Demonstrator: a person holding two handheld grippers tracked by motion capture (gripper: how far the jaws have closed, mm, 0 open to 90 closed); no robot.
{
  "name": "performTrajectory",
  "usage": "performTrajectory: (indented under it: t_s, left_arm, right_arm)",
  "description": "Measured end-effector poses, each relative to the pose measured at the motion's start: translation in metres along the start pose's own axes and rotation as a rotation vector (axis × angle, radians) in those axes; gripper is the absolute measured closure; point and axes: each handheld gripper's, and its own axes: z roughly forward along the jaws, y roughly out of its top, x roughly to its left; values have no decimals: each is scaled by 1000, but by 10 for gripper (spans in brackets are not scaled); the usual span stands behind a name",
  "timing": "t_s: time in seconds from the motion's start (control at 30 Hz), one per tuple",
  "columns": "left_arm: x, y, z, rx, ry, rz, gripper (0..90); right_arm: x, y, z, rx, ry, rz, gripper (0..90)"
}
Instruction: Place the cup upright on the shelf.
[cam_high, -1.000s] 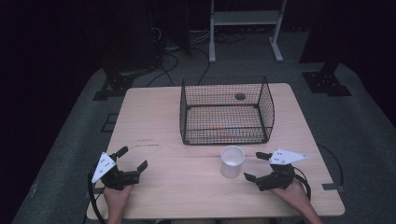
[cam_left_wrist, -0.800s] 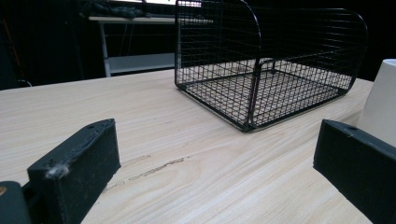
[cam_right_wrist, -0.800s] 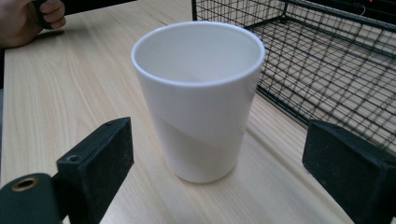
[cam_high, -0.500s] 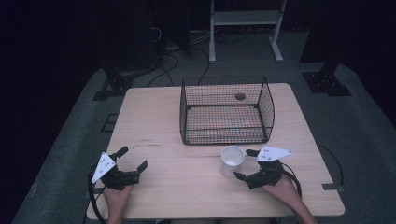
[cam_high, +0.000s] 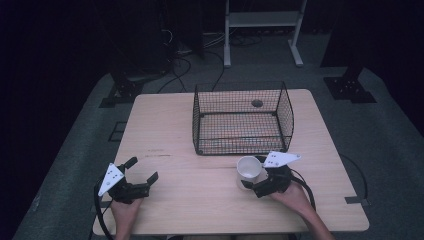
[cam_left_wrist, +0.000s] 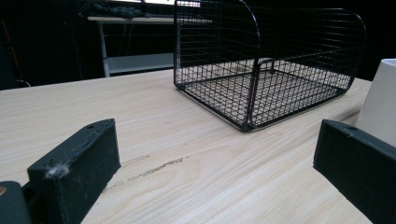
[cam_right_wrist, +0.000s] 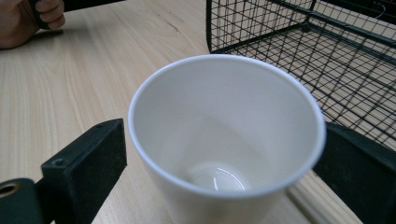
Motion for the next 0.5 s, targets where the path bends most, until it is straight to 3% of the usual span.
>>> performTrajectory:
  t_s: [0.13,0.2,0.5]
  left_arm:
    - [0,0,0,1,0,-1,0]
    - [0,0,0,1,-1,-1,0]
    - [0,0,0,3,0,-2,0]
  right_arm:
    - [0,2,4,2,-6,-8,61]
    - [0,2,4,-7,8,-9,146]
    - [-3,4,4,0,11,-4,188]
